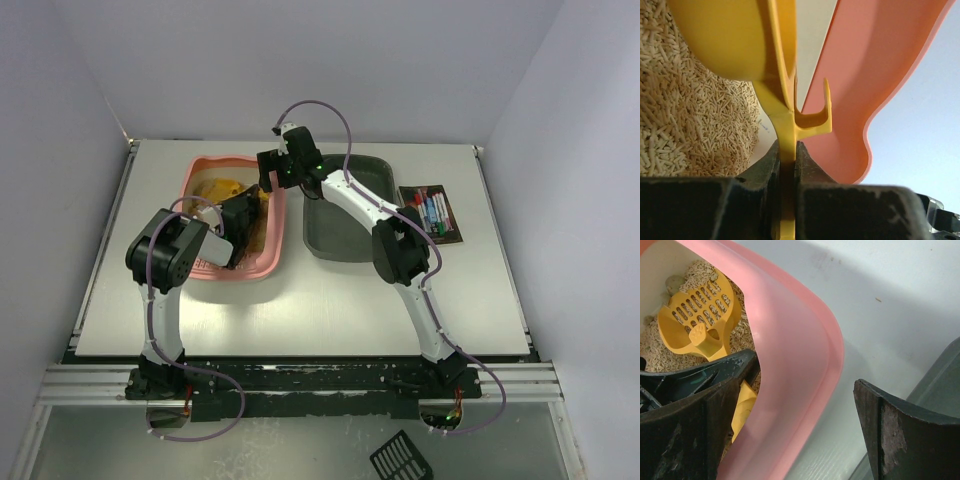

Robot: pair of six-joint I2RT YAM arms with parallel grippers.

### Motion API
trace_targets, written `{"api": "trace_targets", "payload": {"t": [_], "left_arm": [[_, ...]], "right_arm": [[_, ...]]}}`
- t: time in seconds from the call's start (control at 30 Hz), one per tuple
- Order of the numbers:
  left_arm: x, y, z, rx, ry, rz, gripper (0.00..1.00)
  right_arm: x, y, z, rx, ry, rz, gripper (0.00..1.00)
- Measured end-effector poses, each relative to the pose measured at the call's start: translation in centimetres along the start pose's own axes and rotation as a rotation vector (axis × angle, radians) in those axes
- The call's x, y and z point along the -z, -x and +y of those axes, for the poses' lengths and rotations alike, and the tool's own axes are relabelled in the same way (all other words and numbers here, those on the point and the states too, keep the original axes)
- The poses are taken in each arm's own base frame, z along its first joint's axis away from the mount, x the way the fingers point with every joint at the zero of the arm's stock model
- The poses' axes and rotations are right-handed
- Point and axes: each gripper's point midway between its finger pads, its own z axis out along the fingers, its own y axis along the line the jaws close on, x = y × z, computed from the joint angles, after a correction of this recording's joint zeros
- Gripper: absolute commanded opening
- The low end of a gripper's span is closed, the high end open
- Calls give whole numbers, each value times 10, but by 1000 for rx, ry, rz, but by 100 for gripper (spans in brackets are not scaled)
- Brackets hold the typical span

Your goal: Clean the litter box

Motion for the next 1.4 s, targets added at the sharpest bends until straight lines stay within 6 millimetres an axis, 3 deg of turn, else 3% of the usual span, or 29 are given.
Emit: {"api": "trace_targets", "payload": {"t": [0.63,1.4], "left_arm": [[-2,-3,11,-190,68,-15,7],[4,-43,13,62,36,68,7]], "right_arm": [[6,-3,1,23,17,7,100],[34,-15,-7,150,12,84,100]]}}
